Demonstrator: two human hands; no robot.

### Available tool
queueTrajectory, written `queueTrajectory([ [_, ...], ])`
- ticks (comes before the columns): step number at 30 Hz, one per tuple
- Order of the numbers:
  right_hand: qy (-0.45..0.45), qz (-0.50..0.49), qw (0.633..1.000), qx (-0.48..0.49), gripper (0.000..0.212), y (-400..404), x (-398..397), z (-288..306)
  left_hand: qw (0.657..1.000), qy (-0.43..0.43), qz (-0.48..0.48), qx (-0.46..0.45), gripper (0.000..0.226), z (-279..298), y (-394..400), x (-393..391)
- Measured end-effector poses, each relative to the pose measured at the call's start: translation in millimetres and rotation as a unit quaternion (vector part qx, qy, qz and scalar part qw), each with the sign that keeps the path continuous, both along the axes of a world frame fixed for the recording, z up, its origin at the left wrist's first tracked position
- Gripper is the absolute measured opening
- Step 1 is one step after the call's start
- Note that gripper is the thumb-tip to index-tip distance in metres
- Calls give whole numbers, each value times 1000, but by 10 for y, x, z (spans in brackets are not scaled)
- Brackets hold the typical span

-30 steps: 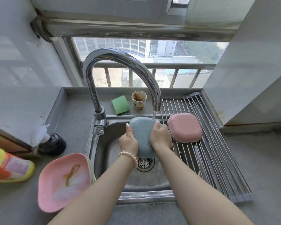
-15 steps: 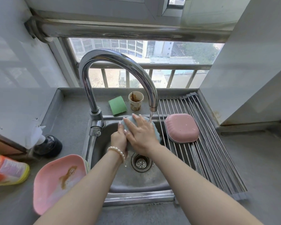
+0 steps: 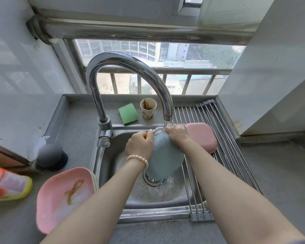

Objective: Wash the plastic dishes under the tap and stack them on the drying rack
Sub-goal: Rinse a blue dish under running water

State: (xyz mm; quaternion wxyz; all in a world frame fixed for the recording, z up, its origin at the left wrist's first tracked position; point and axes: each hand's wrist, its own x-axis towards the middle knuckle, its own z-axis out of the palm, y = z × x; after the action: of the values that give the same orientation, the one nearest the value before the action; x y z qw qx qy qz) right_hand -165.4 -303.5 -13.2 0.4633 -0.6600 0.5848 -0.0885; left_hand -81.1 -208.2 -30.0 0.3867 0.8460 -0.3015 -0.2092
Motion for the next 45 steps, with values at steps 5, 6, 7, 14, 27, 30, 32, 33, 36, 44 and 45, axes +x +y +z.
queueTrajectory([
  [5,-180,-264,933,162,22,6,-153,-243,997,-69,-7,-17,42,-96,-58,-188],
  [6,-204,-296,914,187,13,37,-189,-228,997,-74,-12,-11,50,-118,-47,-204],
  [7,-229,-324,893,212,9,40,-212,-228,997,-69,-26,2,56,-133,-32,-208],
  [14,-225,-360,852,306,22,-1,-364,-411,987,126,-98,-32,44,-196,37,-85],
  [27,141,2,971,-192,78,459,-30,-360,911,294,262,-122,53,-274,-156,-103],
  [30,182,115,935,-282,82,554,40,-367,864,395,298,-93,40,-291,-162,-50],
  [32,195,195,912,-303,84,659,58,-390,834,466,285,-78,37,-412,-146,6],
  [33,194,223,906,-304,83,680,45,-399,817,504,270,-78,41,-466,-130,23],
  [36,168,258,887,-345,70,613,-73,-429,803,549,220,-74,44,-628,-113,95],
  [44,11,-4,999,-36,63,141,-435,-94,756,619,199,-81,80,-527,-141,113],
  [45,-43,-39,998,35,53,91,-483,-46,758,619,192,-68,78,-524,-151,109],
])
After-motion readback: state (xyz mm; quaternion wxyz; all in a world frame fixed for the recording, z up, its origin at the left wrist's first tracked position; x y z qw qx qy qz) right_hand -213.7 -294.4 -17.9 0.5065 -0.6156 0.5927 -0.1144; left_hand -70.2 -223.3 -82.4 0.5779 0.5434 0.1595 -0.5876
